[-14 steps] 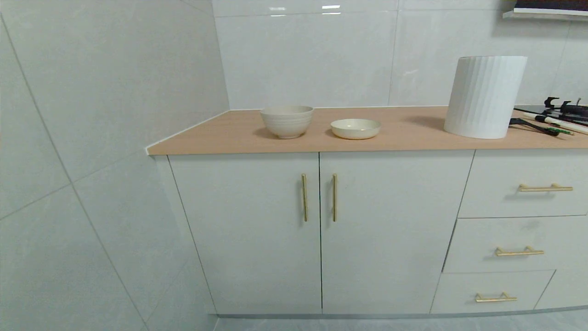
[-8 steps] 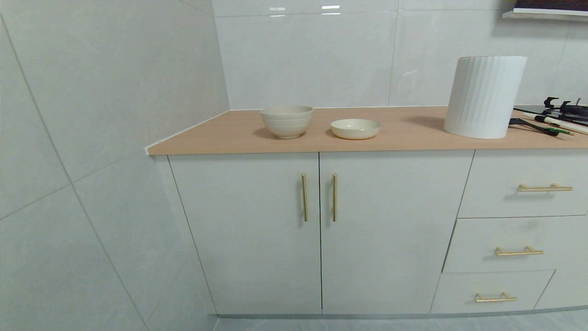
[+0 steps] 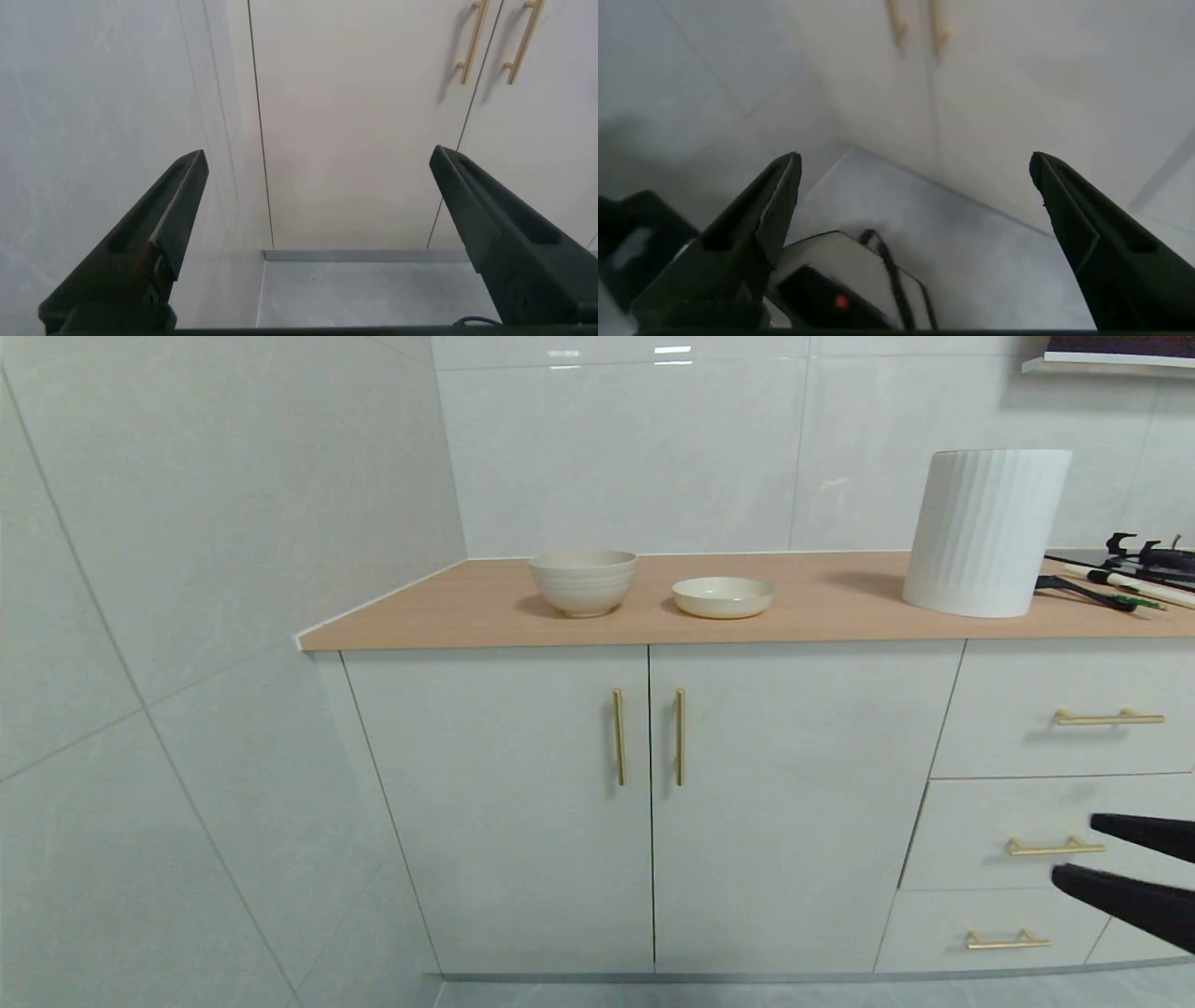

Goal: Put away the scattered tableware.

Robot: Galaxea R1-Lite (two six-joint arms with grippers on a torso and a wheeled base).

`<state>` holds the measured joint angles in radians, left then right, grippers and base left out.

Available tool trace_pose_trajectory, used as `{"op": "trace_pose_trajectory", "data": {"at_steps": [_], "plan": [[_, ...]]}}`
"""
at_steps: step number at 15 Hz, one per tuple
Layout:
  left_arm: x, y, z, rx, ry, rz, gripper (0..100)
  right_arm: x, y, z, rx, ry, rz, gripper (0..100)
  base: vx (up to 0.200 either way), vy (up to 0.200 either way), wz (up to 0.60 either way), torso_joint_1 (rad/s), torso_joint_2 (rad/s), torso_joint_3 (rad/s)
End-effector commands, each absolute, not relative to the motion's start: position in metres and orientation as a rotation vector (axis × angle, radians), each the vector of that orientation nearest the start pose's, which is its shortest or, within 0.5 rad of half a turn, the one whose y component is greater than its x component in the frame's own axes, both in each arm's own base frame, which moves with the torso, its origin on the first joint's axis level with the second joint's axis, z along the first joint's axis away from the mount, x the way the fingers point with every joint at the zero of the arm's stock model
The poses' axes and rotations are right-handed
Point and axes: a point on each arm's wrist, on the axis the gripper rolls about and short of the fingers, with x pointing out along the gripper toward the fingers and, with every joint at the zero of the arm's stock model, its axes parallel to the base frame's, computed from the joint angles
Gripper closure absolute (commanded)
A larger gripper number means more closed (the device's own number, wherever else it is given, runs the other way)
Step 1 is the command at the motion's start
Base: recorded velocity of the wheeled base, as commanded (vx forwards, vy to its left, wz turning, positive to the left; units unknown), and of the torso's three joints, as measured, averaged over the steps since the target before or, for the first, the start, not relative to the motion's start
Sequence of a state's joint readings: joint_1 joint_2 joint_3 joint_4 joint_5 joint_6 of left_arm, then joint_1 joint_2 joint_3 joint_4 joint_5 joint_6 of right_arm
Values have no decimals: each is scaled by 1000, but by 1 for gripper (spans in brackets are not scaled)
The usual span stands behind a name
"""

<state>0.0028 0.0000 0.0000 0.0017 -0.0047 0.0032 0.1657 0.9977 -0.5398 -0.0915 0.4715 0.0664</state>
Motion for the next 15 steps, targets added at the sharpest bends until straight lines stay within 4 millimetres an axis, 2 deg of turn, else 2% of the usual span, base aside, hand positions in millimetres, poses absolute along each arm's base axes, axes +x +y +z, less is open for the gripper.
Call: {"op": "trace_pose_trajectory", "data": {"at_steps": [1,2,3,4,6,8,11,15], "plan": [[-23,0,75,3,2,-2,0,210,69,199,153,507,715,0,0,0,0,0,0,0],[-23,0,75,3,2,-2,0,228,79,198,171,503,733,0,0,0,0,0,0,0],[-23,0,75,3,2,-2,0,237,84,196,185,505,739,0,0,0,0,0,0,0],[-23,0,75,3,2,-2,0,263,103,193,215,521,762,0,0,0,0,0,0,0],[-23,0,75,3,2,-2,0,295,126,187,220,540,795,0,0,0,0,0,0,0],[-23,0,75,3,2,-2,0,314,141,179,226,554,830,0,0,0,0,0,0,0],[-23,0,75,3,2,-2,0,340,153,162,233,583,861,0,0,0,0,0,0,0],[-23,0,75,3,2,-2,0,378,176,148,225,516,888,0,0,0,0,0,0,0]]}}
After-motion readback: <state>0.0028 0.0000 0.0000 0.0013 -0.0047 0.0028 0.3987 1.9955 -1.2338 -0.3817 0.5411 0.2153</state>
